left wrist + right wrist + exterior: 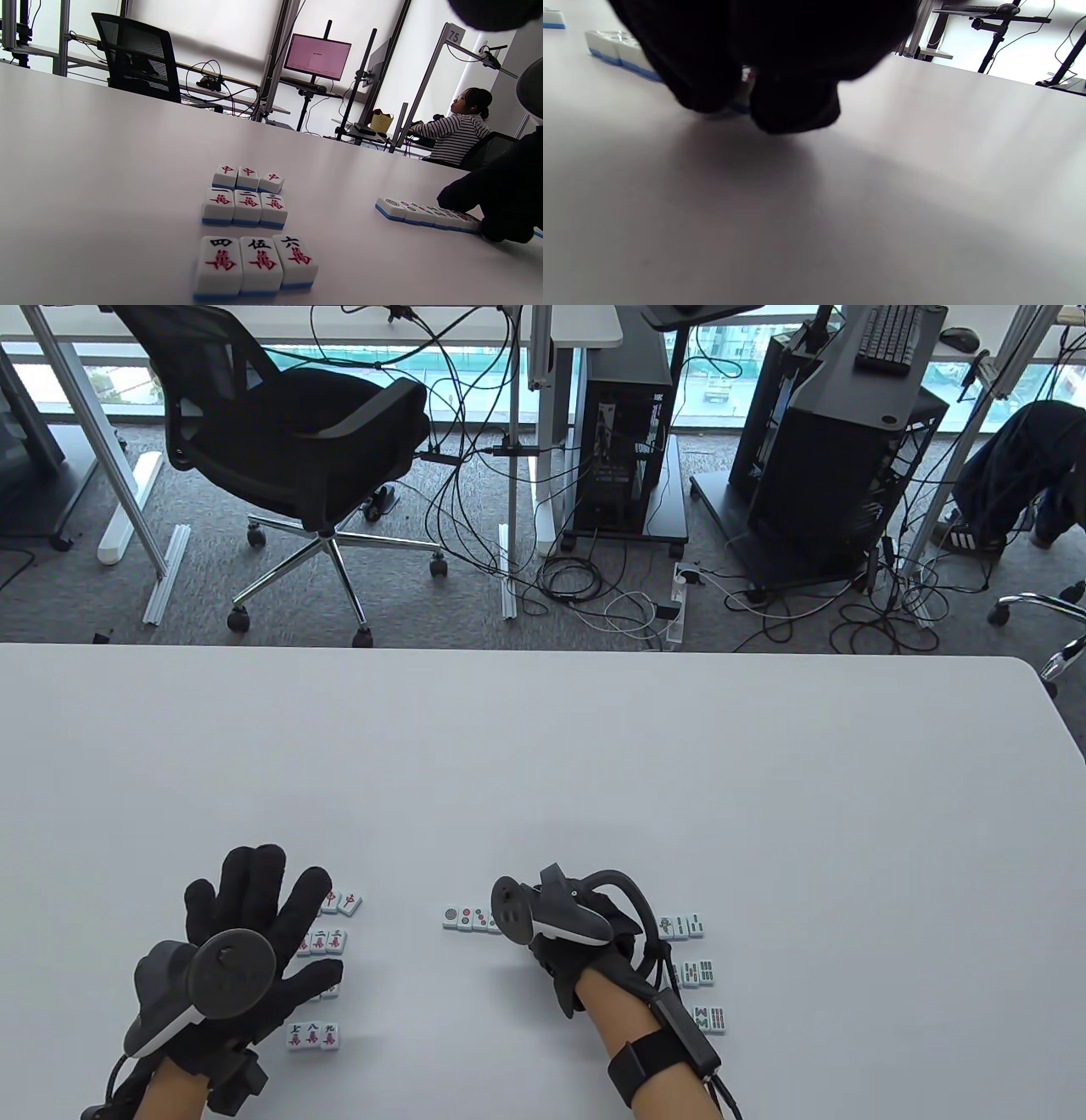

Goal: Mahjong suit sorting

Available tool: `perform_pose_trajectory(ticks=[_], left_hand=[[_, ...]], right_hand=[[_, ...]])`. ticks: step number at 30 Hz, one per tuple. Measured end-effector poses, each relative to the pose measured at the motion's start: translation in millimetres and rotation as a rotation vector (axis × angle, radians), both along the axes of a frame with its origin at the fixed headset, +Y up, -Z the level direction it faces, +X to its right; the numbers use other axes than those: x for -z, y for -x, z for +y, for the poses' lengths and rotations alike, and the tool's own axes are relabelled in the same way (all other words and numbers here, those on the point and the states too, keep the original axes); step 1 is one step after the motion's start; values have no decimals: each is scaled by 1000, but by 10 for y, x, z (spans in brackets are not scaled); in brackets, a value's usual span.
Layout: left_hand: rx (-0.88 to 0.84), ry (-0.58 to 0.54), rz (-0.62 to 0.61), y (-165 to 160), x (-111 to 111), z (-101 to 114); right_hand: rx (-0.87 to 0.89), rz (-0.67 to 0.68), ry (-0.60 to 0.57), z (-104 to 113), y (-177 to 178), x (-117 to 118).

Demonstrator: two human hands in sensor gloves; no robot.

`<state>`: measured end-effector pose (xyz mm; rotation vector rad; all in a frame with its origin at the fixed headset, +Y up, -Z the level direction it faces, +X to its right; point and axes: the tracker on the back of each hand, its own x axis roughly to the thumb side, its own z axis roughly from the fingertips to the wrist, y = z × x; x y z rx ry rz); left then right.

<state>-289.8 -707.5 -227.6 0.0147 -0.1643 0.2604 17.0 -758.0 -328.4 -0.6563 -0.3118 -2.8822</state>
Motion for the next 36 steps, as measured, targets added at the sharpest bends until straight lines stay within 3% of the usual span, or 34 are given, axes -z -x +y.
perform_pose_trajectory(ticks=[5, 15, 22, 29, 32, 36], left_hand=[[-2, -3, 1, 4, -2, 4], [15, 0, -4, -13, -8, -4], [24, -7, -11, -36, -16, -8], [38, 12, -10, -54, -13, -36], [39, 14, -11, -60, -13, -37], [39, 17, -15, -67, -12, -38]], right_hand=[[-4, 29, -27, 151, -143, -143], [-45, -31, 51, 313, -678, -553], [-160, -28, 177, 192, -882, -797], [-228, 80, 103, 20, -844, -943], [-218, 118, 56, -7, -798, -940], [-183, 70, 140, 17, -774, -826]])
